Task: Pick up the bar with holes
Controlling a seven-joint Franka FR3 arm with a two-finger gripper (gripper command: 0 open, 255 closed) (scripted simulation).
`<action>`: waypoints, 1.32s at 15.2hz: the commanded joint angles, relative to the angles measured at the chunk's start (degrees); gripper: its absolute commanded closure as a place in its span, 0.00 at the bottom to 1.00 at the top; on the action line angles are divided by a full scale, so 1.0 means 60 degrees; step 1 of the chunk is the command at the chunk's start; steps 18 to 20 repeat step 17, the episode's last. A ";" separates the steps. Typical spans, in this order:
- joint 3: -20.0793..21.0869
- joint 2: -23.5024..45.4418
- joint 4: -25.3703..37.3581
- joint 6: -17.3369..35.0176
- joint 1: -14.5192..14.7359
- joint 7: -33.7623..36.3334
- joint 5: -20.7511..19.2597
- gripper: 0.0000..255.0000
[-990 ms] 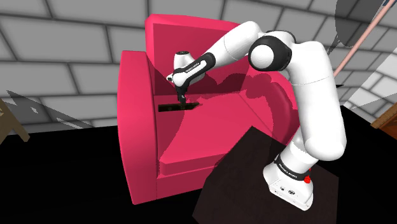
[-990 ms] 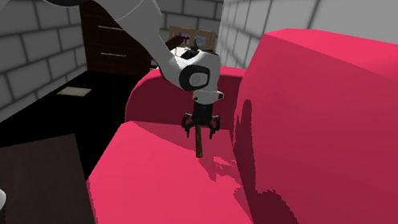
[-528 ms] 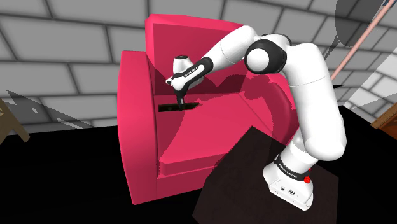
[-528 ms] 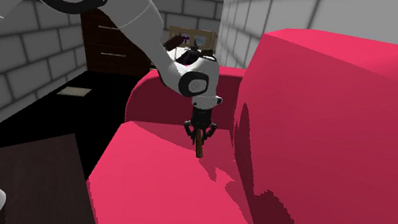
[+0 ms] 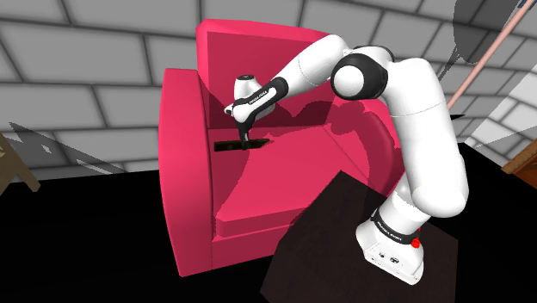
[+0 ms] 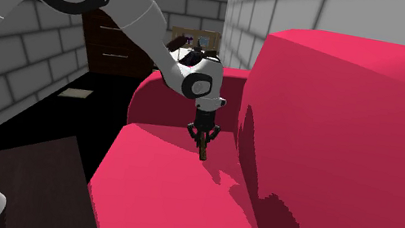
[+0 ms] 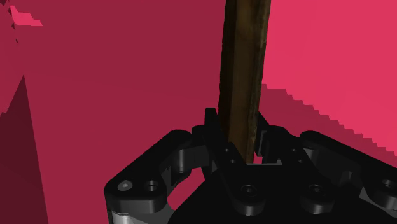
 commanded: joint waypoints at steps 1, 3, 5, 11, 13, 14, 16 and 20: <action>-0.0008 -0.0102 -0.0038 -0.0068 -0.0002 -0.0009 -0.0005 1.00; -0.0020 -0.0296 -0.0080 -0.0218 0.0008 -0.0012 -0.0016 1.00; -0.0031 -0.0484 -0.0112 -0.0374 0.0017 -0.0015 -0.0027 1.00; -0.0062 -0.1016 -0.0149 -0.0869 0.0044 -0.0024 -0.0061 1.00; -0.0072 -0.1184 -0.0144 -0.1041 0.0052 -0.0027 -0.0072 1.00; -0.0077 -0.1269 -0.0144 -0.1126 0.0056 -0.0029 -0.0078 1.00; -0.0082 -0.1361 -0.0132 -0.1230 0.0061 -0.0030 -0.0084 1.00; -0.0082 -0.1360 -0.0131 -0.1230 0.0061 -0.0030 -0.0084 1.00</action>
